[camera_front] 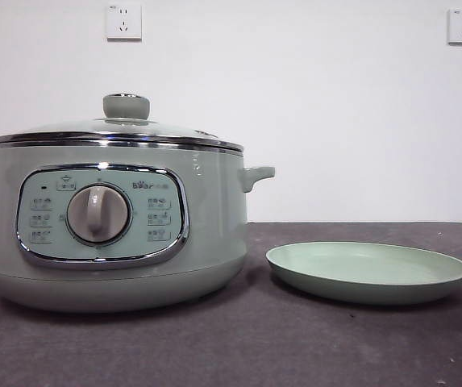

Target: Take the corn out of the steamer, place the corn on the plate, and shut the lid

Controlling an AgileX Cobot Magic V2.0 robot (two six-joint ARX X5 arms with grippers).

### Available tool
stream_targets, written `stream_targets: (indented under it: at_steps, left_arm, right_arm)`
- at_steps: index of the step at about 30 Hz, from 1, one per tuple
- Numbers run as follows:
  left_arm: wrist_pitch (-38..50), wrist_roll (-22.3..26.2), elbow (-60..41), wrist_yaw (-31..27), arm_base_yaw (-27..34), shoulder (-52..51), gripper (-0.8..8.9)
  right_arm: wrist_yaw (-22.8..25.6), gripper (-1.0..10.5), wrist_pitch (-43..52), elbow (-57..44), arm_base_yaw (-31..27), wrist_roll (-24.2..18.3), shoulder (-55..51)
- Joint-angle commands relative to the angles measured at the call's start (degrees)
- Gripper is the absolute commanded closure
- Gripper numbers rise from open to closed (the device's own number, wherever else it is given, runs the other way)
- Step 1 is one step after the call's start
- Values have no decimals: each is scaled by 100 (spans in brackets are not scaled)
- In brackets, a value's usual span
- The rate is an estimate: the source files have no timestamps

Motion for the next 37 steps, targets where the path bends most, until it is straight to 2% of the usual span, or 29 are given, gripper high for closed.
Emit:
stream_targets:
  at_steps: [1,5,8,12,15,21,25,30,36,37]
  left_arm:
    - [4,-146,7,428,9,-13,819]
    - [-129,-136,321,708,9,-11,821]
    - [-280,-109,699,715,9,35,821]
    - [-433,-20,1292,719,9,280,821]
    - [-474,273,1746,732,9,616,821]
    - [-804,1228,2774,743,9,1576,821]
    - [-1263,1681,3484,796,9,2302,819]
    - [-1926,2151,4299,1246,9,3171,817]
    - [-2371,2214,4975,1364,2,3967,808]
    - [-2382,2223,5060,1373,0,4092,762]
  right_arm:
    - [-411,963,66,46,13,188,-7]
    - [-774,963,59,348,13,-33,87]
    - [-833,963,-4,741,13,-391,260]
    - [-892,963,-90,1445,13,-1084,651]
    - [-975,963,-258,2070,13,-1604,1078]
    - [-1003,963,-839,3322,15,-2430,2127]
    - [-1600,963,-1443,4135,15,-2988,2876]
    - [-2603,963,-2304,4964,15,-3615,3790]
    - [-3672,954,-2824,5375,15,-3897,4656]
    - [-3818,917,-2855,5383,15,-3991,4780]
